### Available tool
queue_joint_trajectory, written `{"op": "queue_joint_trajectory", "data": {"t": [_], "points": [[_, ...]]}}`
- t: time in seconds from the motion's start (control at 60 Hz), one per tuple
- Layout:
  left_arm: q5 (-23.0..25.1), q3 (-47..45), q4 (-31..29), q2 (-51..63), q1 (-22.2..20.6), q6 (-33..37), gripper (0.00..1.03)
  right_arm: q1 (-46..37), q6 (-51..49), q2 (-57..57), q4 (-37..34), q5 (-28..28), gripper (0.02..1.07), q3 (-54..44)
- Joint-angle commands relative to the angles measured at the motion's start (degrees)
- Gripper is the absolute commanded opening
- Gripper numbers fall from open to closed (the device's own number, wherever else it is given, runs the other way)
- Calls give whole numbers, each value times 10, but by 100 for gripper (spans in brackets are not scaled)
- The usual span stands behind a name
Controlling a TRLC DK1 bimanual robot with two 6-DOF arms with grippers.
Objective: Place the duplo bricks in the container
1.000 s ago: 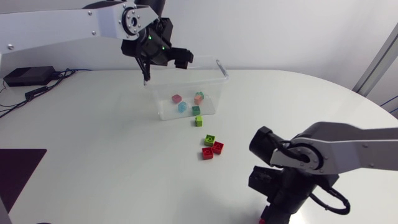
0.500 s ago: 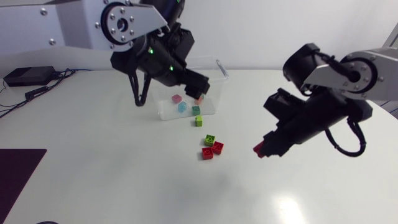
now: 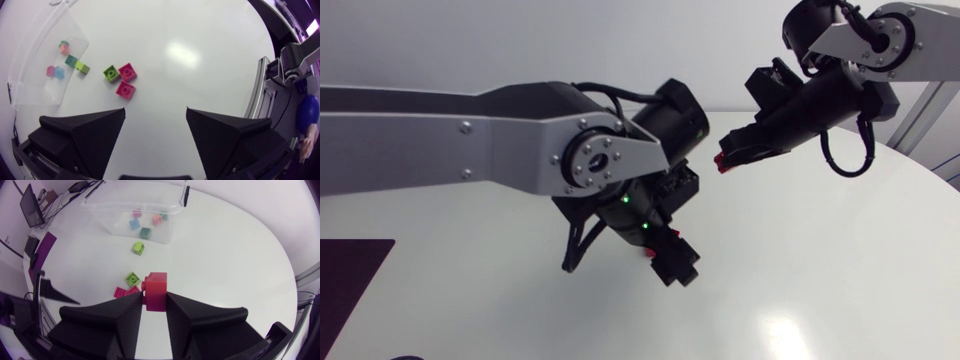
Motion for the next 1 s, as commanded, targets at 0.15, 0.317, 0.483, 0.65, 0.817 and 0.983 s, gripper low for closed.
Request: {"op": "queue_joint_trajectory", "data": {"t": [0.15, 0.317, 0.483, 0.65, 0.817, 0.983], "points": [[16, -30, -19, 36, -44, -3, 84, -25, 36, 51, 27, -12, 32, 66], [31, -37, -22, 49, -67, -13, 84, -35, 48, 72, 31, -22, 32, 101], [49, -17, -42, 76, -86, -19, 84, -50, 67, 81, 52, -30, 32, 116], [76, 7, -71, 102, -108, -25, 84, -64, 71, 90, 61, -42, 32, 125], [98, 34, -87, 126, -126, -32, 84, -78, 79, 93, 77, -57, 32, 131], [120, 53, -101, 156, -140, -43, 84, -94, 86, 93, 84, -66, 32, 133]]}}
